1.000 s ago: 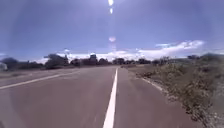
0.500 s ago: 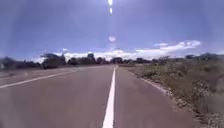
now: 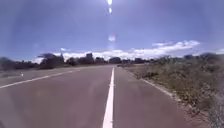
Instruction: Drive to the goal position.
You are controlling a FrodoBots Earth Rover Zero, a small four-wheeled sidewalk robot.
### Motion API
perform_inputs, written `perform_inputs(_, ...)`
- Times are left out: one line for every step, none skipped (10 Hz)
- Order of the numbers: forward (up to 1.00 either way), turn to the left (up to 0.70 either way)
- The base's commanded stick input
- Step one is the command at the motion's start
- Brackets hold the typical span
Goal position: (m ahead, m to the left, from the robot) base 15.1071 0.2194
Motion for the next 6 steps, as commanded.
perform_inputs(0.70, 0.00)
perform_inputs(0.70, 0.00)
perform_inputs(0.70, 0.00)
perform_inputs(0.70, 0.00)
perform_inputs(0.70, 0.00)
perform_inputs(0.70, 0.00)
